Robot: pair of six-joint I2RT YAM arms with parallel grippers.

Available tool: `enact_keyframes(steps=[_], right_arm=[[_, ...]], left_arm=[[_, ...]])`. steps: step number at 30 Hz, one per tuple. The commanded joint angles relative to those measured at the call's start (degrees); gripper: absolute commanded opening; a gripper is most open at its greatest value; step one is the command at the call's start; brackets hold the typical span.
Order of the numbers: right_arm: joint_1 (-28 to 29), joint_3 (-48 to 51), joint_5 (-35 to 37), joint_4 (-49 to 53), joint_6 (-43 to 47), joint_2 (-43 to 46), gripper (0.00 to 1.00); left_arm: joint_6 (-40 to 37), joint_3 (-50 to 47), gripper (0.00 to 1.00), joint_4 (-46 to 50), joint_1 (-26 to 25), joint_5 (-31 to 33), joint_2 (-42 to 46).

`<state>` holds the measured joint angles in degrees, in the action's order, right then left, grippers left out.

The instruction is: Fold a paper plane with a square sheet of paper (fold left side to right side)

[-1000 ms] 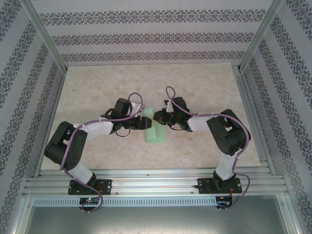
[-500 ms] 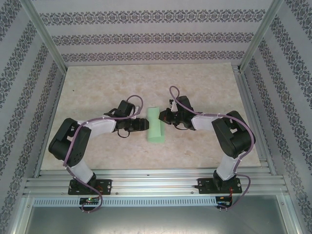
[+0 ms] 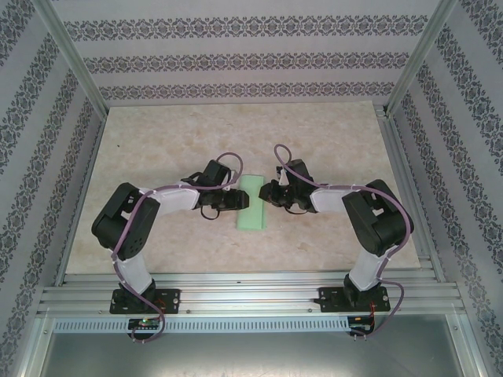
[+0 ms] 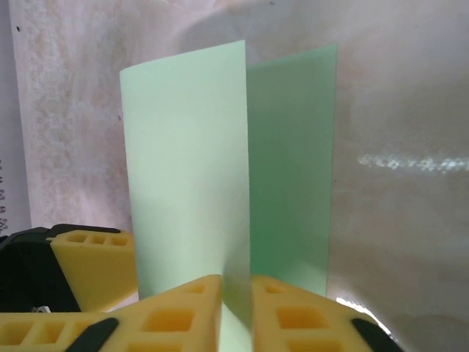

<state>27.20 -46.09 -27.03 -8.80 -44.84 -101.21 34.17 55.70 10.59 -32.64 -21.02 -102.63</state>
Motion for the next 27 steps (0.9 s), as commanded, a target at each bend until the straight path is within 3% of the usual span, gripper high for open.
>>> enact_keyframes(steps=[1,11,27], right_arm=[[-0.74,0.71,1.91,1.53,2.09,3.59,0.24],[-4.28,3.29,8.34,11.84,7.90,11.99,0.34],[-5.67,5.34,7.34,11.22,7.49,13.59,0.34]], left_arm=[[-0.95,2.54,0.56,2.95,-1.62,3.14,-1.21],[0.17,5.20,0.57,5.18,-3.21,6.86,-4.15],[-0.40,8.77,0.58,9.82,-4.31,9.18,-7.77]])
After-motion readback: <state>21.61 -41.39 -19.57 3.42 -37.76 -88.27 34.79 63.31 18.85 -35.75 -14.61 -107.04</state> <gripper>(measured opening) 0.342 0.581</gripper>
